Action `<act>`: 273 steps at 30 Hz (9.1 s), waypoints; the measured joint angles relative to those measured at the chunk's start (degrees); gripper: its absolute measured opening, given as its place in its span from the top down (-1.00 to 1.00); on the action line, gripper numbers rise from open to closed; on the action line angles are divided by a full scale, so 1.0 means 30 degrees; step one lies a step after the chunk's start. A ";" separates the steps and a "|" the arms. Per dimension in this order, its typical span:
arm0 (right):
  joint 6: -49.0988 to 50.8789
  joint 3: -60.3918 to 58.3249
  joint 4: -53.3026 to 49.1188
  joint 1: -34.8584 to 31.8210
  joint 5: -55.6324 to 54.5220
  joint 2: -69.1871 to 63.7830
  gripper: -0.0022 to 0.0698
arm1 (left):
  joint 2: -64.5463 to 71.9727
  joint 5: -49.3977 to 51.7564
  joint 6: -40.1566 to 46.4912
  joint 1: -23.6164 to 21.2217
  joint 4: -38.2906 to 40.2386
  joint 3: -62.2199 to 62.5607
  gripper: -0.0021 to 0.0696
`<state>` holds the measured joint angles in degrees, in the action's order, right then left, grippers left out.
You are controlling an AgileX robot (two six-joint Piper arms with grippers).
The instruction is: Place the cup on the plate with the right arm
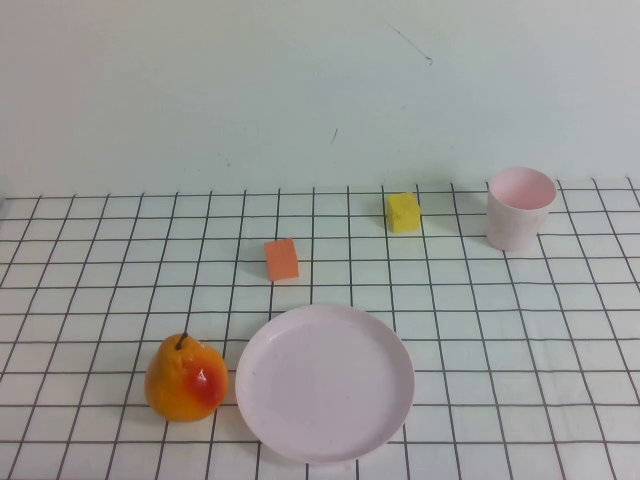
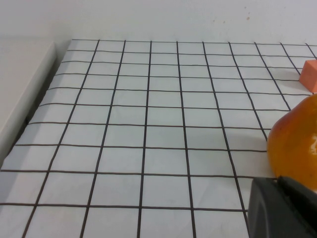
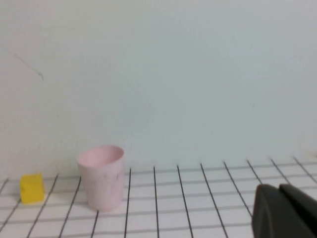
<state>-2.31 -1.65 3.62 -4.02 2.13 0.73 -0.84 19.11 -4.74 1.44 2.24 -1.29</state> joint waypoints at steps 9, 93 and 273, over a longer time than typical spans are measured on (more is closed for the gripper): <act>-0.1377 0.0000 0.0082 0.0000 -0.2774 0.0000 0.94 | 0.0000 0.0000 0.0000 0.0000 0.0000 0.0000 0.96; -0.8714 3.5397 0.5907 0.2091 1.4862 -4.3243 -0.42 | 0.0000 0.0000 0.0000 0.0000 0.0000 0.0000 0.95; 1.3203 0.2234 -1.4607 0.1531 -0.1223 -0.2696 0.94 | 0.0000 0.0032 0.0000 0.0000 0.0000 0.0000 0.95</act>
<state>37.30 5.06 -40.20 0.57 -1.54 -7.36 -0.84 19.20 -4.74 1.44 2.24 -1.29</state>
